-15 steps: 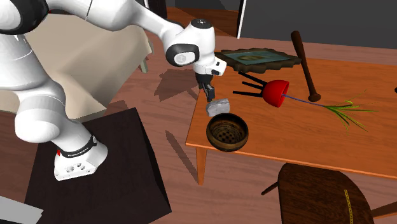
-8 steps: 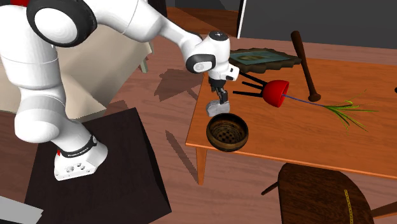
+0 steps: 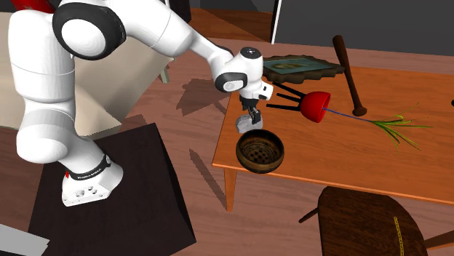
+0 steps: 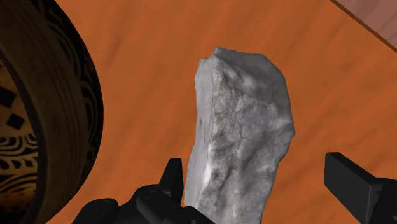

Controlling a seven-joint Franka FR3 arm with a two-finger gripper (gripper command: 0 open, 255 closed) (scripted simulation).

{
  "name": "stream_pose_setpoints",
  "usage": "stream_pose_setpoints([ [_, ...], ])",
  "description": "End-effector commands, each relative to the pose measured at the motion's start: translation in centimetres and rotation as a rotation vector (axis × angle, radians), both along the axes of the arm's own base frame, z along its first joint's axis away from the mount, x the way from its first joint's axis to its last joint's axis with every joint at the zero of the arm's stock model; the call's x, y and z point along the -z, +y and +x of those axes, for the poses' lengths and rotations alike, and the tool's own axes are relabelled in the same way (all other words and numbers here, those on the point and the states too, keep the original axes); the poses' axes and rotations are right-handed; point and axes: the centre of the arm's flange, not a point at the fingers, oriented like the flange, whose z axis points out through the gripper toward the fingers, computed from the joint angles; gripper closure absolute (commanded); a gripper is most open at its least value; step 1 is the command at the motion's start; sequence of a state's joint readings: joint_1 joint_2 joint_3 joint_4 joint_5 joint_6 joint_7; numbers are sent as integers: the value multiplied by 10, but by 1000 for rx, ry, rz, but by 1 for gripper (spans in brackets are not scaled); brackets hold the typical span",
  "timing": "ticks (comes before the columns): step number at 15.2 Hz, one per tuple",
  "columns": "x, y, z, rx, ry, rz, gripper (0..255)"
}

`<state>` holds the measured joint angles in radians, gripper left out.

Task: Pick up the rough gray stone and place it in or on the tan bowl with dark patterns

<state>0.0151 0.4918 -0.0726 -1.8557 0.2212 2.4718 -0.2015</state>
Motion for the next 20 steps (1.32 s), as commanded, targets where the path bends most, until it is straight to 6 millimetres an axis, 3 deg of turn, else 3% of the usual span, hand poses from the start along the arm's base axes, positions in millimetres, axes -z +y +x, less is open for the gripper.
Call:
stream_pose_setpoints([
  [1, 3, 0, 0, 0, 0, 0, 0],
  [7, 3, 0, 0, 0, 0, 0, 0],
  [8, 3, 0, 0, 0, 0, 0, 255],
  [17, 3, 0, 0, 0, 0, 0, 255],
  [20, -13, 0, 0, 0, 0, 0, 255],
])
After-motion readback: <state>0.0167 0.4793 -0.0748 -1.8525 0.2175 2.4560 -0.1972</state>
